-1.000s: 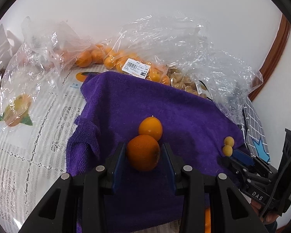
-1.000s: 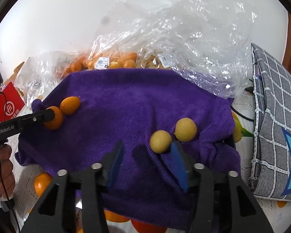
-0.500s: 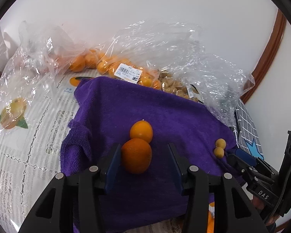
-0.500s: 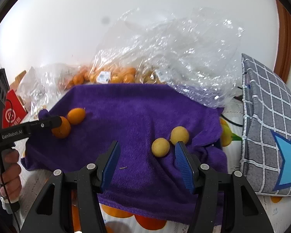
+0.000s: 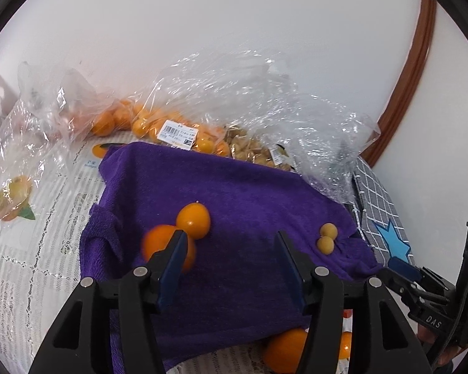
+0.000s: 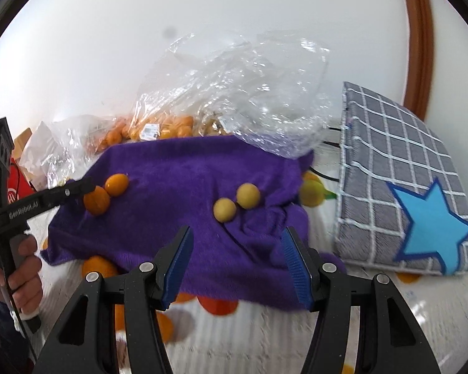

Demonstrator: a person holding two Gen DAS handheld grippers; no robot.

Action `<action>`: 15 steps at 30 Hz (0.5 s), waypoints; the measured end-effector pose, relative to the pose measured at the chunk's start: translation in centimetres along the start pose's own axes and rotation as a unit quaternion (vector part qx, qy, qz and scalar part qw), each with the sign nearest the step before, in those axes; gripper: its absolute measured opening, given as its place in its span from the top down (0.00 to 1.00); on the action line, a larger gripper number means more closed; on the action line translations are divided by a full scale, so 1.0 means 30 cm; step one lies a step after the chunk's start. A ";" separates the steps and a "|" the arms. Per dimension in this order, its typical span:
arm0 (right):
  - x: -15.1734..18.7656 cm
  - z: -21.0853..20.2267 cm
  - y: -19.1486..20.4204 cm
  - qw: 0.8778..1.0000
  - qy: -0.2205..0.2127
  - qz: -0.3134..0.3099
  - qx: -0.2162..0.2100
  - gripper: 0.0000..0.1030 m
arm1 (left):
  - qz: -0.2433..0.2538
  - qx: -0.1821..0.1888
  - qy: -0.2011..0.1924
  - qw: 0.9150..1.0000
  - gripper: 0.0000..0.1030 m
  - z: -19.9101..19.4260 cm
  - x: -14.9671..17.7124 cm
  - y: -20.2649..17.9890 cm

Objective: Organize fruits
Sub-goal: 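Withdraw both tools from the towel toward the oranges beside it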

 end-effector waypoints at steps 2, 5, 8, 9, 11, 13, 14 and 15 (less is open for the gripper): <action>0.026 -0.015 -0.010 1.000 0.006 -0.001 0.005 0.43 | 0.003 0.002 -0.006 1.000 0.46 -0.011 0.006 -0.008; 0.063 -0.034 -0.025 1.000 0.016 0.000 0.005 0.43 | 0.007 0.007 -0.018 1.000 0.45 -0.035 0.019 -0.018; 0.103 -0.060 -0.038 1.000 0.021 0.003 0.003 0.43 | 0.012 0.008 -0.030 0.999 0.44 -0.057 0.037 -0.023; 0.116 -0.069 -0.041 1.000 0.021 0.005 0.002 0.43 | 0.014 0.008 -0.034 0.999 0.44 -0.065 0.049 -0.022; 0.141 -0.082 -0.047 1.000 0.023 0.006 0.000 0.43 | 0.016 0.007 -0.037 0.999 0.44 -0.078 0.068 -0.019; 0.162 -0.092 -0.050 1.000 0.024 0.008 -0.002 0.43 | 0.017 0.008 -0.041 0.999 0.44 -0.094 0.086 -0.015; 0.173 -0.097 -0.051 1.000 0.025 0.008 -0.003 0.43 | 0.015 0.011 -0.045 0.999 0.44 -0.106 0.095 -0.011; 0.180 -0.099 -0.049 1.000 0.026 0.009 -0.004 0.43 | 0.013 0.014 -0.048 0.999 0.44 -0.118 0.103 -0.005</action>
Point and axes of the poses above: each gripper's, at about its wrist camera, not at the fingertips, and z roughly the way its jaws point, y to its left, x to its underside, the point moved 3 cm from there along z, roughly the way its jaws point, and after that the axes turned 12 degrees about y, right-handed, at the moved point
